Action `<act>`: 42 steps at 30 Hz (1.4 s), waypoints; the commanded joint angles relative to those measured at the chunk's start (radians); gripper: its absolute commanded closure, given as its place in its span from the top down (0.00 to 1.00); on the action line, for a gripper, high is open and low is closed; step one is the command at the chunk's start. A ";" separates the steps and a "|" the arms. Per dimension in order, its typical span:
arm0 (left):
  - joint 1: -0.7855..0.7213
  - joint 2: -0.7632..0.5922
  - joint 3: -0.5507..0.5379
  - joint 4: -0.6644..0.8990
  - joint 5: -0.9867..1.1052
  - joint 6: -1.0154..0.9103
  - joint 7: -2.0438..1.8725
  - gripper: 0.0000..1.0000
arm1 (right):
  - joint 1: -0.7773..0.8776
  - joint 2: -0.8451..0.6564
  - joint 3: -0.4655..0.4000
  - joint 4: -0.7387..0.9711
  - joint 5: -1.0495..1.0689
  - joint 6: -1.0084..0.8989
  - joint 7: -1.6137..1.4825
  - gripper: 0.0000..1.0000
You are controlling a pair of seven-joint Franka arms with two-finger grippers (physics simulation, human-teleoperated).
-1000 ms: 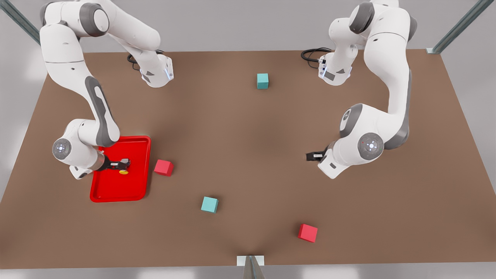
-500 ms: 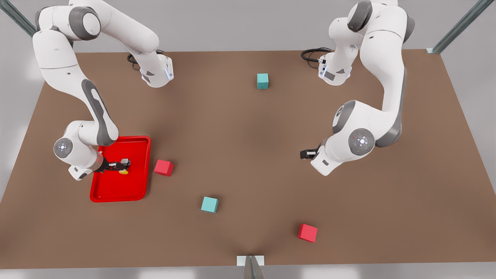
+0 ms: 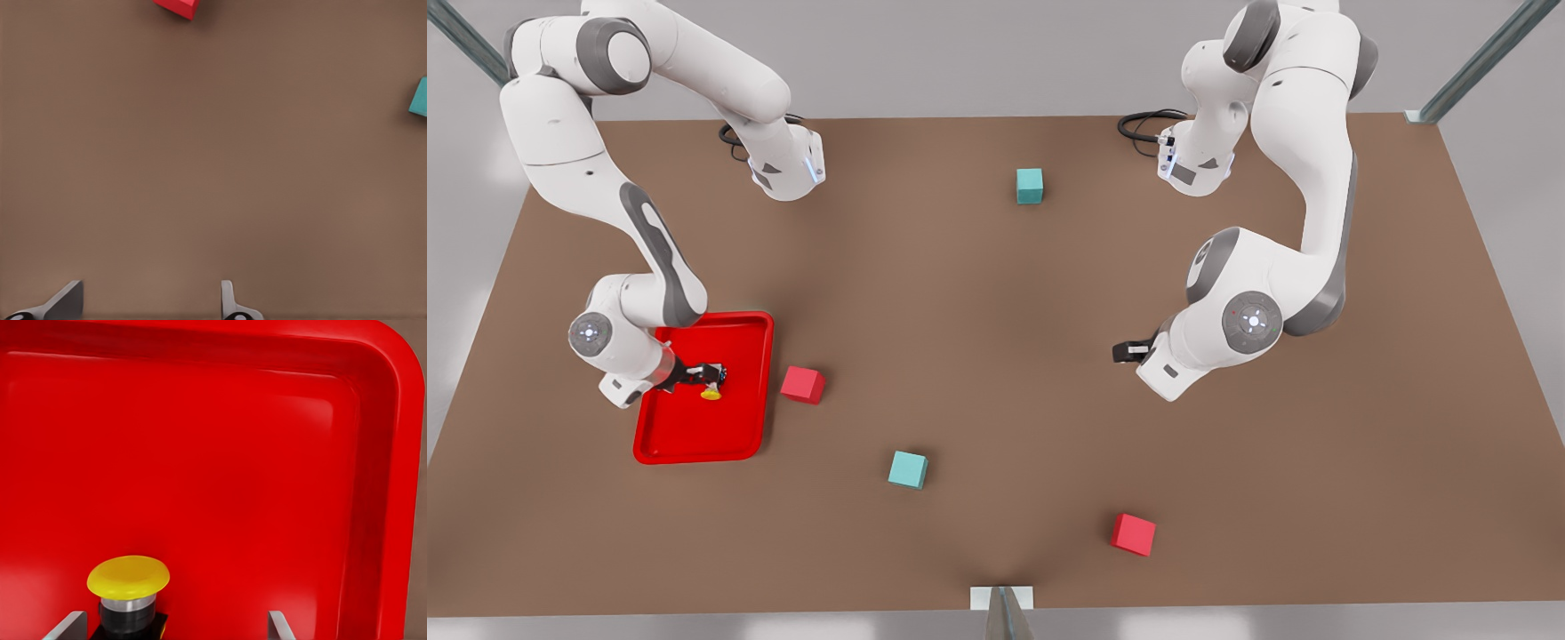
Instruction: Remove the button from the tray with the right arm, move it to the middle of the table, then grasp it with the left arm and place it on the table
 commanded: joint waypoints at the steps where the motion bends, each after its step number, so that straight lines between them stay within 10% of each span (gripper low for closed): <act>1: 0.000 0.001 0.000 0.000 0.001 0.000 -0.014 1.00 | -0.001 0.000 0.000 0.000 -0.001 0.015 -0.008 0.88; 2: 0.000 0.002 0.000 -0.001 0.001 0.002 -0.014 1.00 | 0.000 0.001 0.000 0.000 -0.001 0.015 -0.008 0.75; 42: 0.005 0.004 0.005 0.000 0.004 0.003 -0.008 1.00 | -0.071 -0.069 0.054 -0.029 0.004 -0.053 0.036 0.64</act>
